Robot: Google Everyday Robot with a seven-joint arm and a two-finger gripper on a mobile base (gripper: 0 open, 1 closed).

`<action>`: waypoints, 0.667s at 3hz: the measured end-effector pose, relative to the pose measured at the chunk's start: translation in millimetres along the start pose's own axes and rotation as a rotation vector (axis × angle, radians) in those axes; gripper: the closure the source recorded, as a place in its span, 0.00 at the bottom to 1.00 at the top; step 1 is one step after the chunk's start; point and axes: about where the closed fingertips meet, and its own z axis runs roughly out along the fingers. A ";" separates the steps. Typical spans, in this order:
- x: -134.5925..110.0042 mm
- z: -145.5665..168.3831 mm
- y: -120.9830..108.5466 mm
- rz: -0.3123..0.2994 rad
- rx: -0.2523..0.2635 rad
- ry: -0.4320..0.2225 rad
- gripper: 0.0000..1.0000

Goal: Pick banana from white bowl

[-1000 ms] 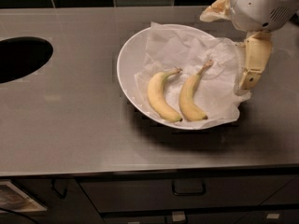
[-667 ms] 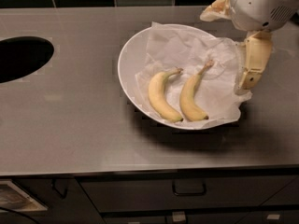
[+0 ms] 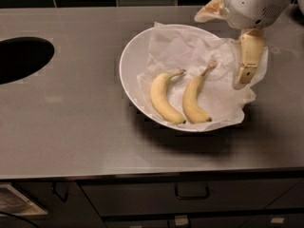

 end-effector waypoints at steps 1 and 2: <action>11.4 13.7 -32.0 -0.051 0.006 -0.057 0.00; 9.8 15.4 -40.2 -0.052 0.034 -0.061 0.00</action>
Offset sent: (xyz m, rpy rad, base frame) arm 0.0236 -0.0022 -0.0084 0.0314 0.0169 0.0604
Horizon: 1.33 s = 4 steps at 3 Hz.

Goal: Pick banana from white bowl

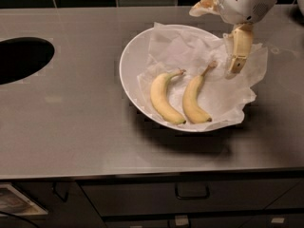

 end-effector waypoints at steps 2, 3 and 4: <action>-6.8 9.0 -15.3 -0.140 -0.049 0.051 0.00; -18.7 8.4 -24.8 -0.268 -0.059 0.077 0.00; -14.2 7.5 -24.6 -0.303 -0.079 0.146 0.00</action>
Offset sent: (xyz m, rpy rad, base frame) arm -0.0322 -0.0032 -0.0053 -0.2547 0.1664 0.3320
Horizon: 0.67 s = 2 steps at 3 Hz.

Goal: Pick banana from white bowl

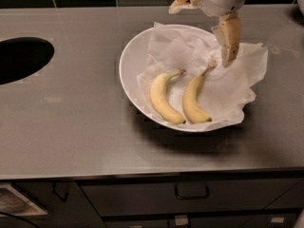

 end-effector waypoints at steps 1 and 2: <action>1.2 0.9 -11.1 0.000 0.040 0.005 0.00; 1.8 1.3 -18.6 -0.001 0.067 0.010 0.00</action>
Offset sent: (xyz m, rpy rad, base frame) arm 0.0083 0.0040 0.0016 0.0145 -0.0302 -0.0045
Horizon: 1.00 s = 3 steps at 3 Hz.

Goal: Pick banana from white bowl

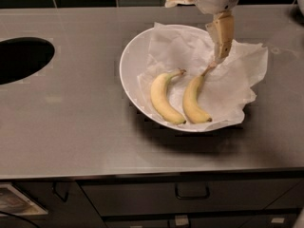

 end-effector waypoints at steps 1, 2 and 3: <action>0.6 -0.5 14.8 0.025 -0.013 -0.003 0.00; -1.9 2.9 33.2 0.036 -0.056 -0.012 0.00; -5.1 18.9 39.2 0.020 -0.090 -0.048 0.00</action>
Offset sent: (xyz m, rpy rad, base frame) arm -0.0617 -0.0319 -0.0272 -0.0606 0.1737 -0.0261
